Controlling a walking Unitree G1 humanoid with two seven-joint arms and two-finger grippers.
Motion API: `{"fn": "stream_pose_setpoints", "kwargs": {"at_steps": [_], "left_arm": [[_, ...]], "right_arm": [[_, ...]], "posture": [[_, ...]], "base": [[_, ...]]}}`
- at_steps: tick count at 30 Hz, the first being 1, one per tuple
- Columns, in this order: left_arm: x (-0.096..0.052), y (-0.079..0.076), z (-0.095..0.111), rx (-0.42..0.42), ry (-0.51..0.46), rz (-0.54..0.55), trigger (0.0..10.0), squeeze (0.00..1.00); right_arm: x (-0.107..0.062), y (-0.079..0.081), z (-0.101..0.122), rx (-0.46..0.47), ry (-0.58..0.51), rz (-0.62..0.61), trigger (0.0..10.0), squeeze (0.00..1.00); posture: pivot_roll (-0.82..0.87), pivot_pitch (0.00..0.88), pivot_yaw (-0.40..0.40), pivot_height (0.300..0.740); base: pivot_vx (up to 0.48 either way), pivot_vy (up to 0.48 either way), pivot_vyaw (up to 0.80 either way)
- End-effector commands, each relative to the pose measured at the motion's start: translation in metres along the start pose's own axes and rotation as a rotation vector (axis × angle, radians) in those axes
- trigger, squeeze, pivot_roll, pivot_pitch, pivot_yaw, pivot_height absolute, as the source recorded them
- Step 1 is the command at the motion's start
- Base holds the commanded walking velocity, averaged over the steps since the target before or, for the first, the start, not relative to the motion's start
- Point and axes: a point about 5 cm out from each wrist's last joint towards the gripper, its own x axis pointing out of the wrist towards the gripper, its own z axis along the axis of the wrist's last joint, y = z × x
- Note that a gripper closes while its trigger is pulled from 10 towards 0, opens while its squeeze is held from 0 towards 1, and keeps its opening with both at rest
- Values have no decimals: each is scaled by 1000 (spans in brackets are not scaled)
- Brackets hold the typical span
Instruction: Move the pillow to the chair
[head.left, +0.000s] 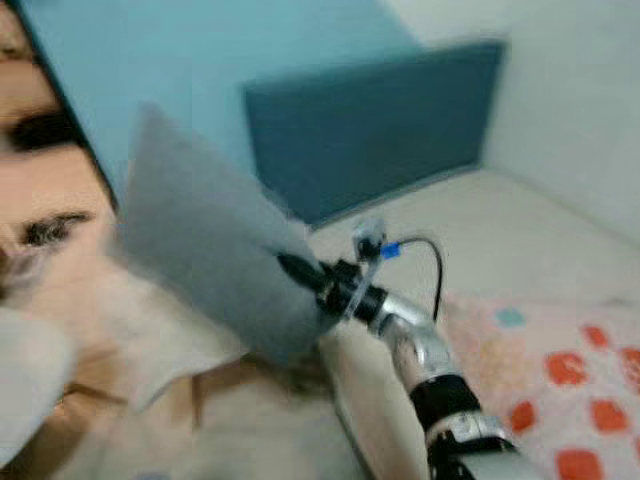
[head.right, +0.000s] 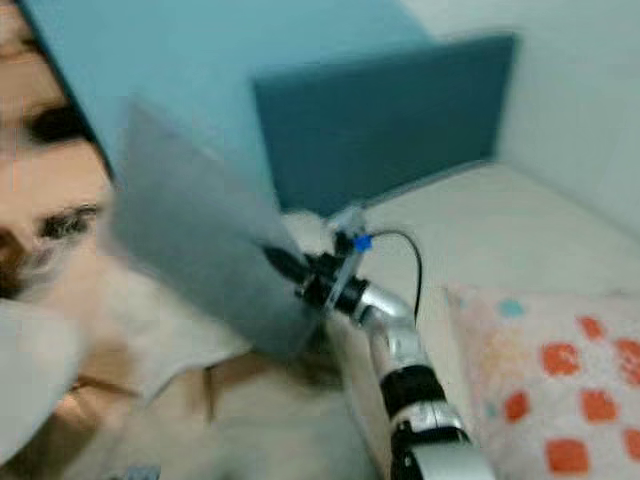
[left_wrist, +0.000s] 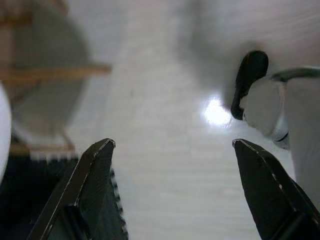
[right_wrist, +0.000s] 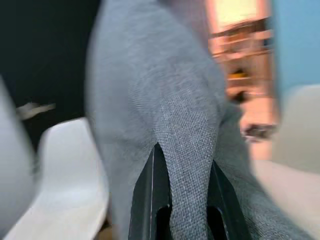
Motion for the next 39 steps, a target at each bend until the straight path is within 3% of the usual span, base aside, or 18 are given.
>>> {"fn": "stream_pose_setpoints", "kwargs": {"at_steps": [1, 12, 30, 31, 35, 37, 39], "left_arm": [[0, 1, -3, -4, 11, 0, 10000, 0], [0, 2, -3, -6, 4, -5, 10000, 0], [0, -2, 6, -9, -36, -26, 10000, 0], [1, -1, 10, -35, -48, -17, 10000, 0], [2, 0, 25, -68, -103, 2, 10000, 0], [2, -1, 47, -99, -180, 10, 10000, 0], [2, -2, 56, -105, -209, 9, 10000, 0]], "right_arm": [[5, 4, 7, -8, -44, 28, 0, 0], [3, 6, -2, -7, 0, 14, 0, 0], [-9, 7, -45, -76, 245, -105, 0, 0], [-11, 6, -51, -92, 285, -118, 10000, 0], [-13, 5, -55, -94, 308, -150, 10000, 0], [-9, 5, -49, -77, 263, -145, 10000, 0], [-6, 6, -45, -71, 237, -138, 10000, 0]], "posture": [[-62, 40, 38, 740], [-62, 44, 38, 740], [-71, 39, 39, 740], [-69, 40, 38, 740], [-62, 42, 34, 740], [-62, 43, 35, 740], [-61, 43, 35, 740]], "base": [[0, 0, 781], [0, 0, 781], [31, 0, 781], [364, 0, 0], [416, 0, 0], [435, 0, 0], [433, 0, 0]]}}
